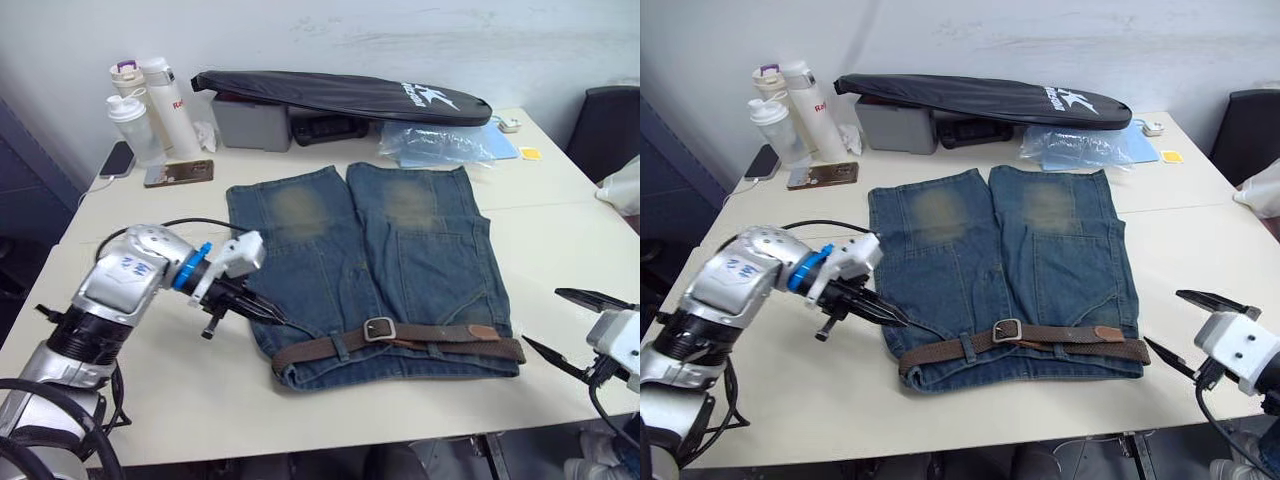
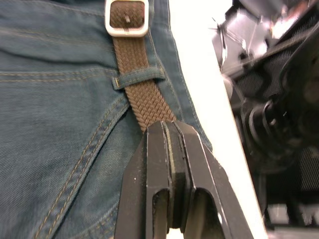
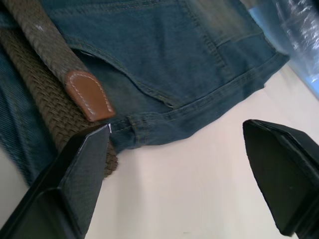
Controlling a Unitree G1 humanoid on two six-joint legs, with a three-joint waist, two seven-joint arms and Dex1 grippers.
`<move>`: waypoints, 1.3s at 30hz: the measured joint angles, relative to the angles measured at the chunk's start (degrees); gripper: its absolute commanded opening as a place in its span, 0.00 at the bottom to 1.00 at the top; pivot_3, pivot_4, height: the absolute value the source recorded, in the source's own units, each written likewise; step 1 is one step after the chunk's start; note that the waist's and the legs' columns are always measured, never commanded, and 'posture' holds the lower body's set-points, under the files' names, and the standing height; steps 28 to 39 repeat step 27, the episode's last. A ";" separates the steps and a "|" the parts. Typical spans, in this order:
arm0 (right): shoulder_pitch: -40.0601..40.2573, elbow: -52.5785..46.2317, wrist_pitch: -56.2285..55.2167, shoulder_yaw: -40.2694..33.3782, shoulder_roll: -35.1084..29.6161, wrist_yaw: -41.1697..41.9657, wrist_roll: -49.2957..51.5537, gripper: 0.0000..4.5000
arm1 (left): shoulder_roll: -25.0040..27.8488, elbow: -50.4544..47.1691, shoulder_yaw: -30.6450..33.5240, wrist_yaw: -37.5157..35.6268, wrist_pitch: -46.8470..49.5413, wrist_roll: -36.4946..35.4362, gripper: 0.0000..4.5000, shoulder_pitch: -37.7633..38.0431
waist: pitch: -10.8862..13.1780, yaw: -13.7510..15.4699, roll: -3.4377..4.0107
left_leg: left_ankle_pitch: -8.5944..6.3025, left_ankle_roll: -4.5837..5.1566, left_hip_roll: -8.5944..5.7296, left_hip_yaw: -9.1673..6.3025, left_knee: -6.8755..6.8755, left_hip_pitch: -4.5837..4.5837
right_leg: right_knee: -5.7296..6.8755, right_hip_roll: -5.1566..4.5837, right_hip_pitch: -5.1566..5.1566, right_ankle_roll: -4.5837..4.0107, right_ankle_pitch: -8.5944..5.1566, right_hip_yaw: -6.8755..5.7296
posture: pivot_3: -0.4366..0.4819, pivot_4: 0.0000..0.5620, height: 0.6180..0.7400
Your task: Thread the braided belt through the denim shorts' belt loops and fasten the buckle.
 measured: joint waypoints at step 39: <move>2.28 -2.57 13.62 -3.21 15.89 2.96 5.30 0.99 | -15.83 -10.75 16.58 27.04 -15.55 -4.54 0.00 36.80 | 0.15 0.09 0.35 | -0.28 0.37 0.00 0.05 0.02 0.01 | -0.50 -0.16 0.42 -0.11 -0.02 -0.08 | 0.48 0.27 0.22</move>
